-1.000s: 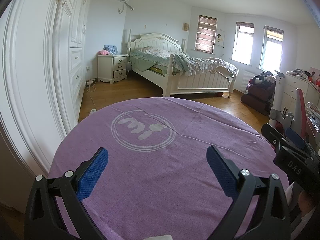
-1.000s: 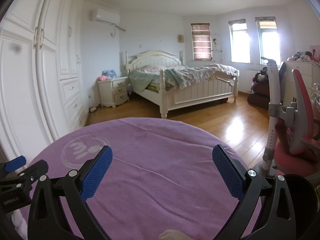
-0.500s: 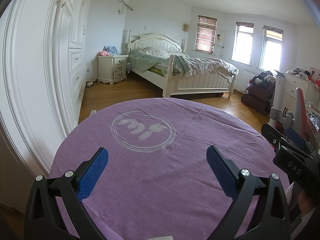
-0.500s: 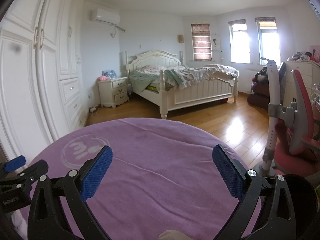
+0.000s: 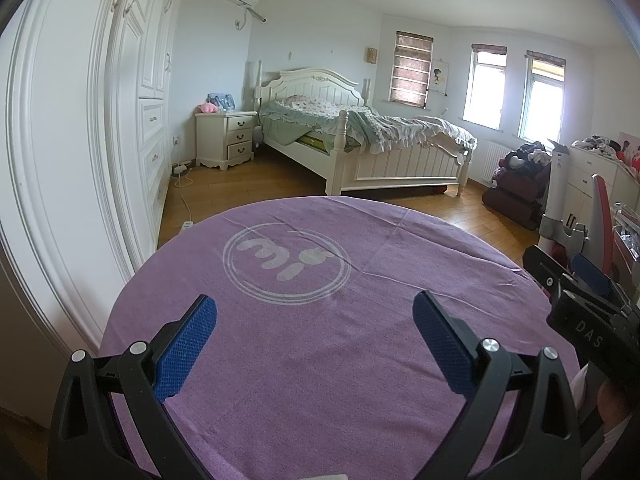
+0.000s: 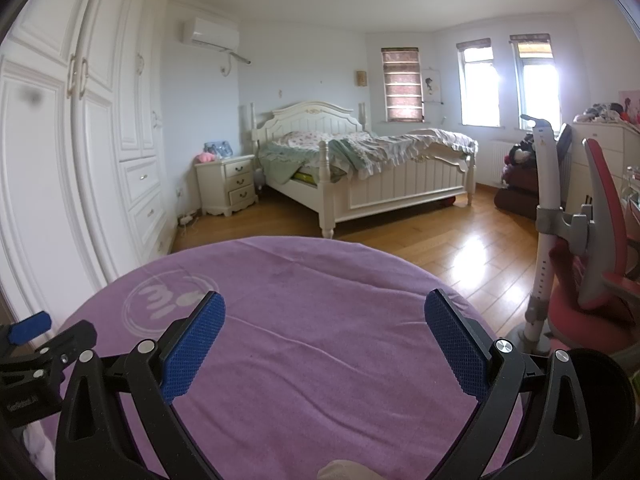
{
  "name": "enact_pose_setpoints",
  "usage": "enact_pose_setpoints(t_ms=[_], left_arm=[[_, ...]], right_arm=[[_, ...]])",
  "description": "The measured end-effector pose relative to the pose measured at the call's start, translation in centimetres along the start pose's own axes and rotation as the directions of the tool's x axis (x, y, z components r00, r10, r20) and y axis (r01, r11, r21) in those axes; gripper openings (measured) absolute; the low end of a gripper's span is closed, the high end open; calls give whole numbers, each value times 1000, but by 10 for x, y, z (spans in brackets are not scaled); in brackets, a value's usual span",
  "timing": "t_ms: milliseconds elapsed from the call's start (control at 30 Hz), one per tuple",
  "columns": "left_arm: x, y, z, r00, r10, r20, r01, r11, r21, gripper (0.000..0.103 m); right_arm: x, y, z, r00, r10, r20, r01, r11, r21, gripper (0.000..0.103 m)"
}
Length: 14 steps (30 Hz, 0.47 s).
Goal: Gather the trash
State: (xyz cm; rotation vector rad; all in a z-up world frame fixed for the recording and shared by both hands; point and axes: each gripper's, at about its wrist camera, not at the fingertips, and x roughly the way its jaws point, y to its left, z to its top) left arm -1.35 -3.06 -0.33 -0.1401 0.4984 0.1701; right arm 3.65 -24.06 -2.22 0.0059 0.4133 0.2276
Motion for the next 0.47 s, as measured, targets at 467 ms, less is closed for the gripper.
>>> enact_pose_setpoints(t_ms=[467], left_arm=[[-3,3,1,1000,2,-5,-2,1000,-15,98]], right_arm=[[1,-1,0,1000,-3,1,3,1000,2,99]])
